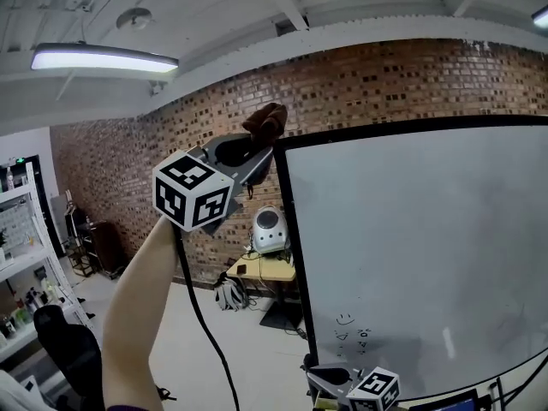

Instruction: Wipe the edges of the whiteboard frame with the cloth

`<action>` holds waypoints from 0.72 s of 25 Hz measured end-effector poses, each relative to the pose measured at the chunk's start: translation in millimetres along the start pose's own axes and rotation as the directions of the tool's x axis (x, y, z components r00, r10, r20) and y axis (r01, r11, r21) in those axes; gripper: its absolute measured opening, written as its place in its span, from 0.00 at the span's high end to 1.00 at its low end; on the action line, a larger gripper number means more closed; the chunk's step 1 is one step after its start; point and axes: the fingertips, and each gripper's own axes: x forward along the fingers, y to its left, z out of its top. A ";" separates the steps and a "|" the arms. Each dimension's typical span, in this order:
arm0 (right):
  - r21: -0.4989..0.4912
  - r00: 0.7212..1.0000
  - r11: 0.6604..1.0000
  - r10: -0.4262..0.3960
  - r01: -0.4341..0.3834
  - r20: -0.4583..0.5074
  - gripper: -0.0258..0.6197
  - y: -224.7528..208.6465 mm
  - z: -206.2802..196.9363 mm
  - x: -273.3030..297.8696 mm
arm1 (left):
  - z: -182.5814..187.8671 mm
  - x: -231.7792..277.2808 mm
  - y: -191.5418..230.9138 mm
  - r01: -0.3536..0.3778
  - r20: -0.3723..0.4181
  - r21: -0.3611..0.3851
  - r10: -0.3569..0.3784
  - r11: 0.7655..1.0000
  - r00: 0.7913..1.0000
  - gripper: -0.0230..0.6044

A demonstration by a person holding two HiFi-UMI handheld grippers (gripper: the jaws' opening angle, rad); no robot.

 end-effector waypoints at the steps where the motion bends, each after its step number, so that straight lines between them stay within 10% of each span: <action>1: 0.003 1.000 1.000 -0.002 0.002 -0.004 0.94 -0.4 -2.3 -2.9 | 1.1 0.9 -1.2 0.007 -0.028 0.046 -0.006 0.999 1.000 0.84; 7: 0.008 1.000 1.000 0.002 -0.002 -0.020 0.94 -5.0 -10.0 -29.9 | 9.6 9.0 -16.7 0.125 -0.221 0.341 -0.049 0.932 0.974 0.84; 11: 0.008 0.999 0.999 -0.039 0.039 -0.033 0.94 -16.1 -11.4 -48.7 | 10.0 15.7 -16.3 0.177 -0.313 0.531 -0.003 0.829 0.950 0.84; 18: -0.018 0.998 0.998 -0.060 0.059 -0.024 0.94 -16.8 0.5 -67.9 | 16.3 35.0 -29.1 0.255 -0.399 0.605 0.010 0.754 0.917 0.85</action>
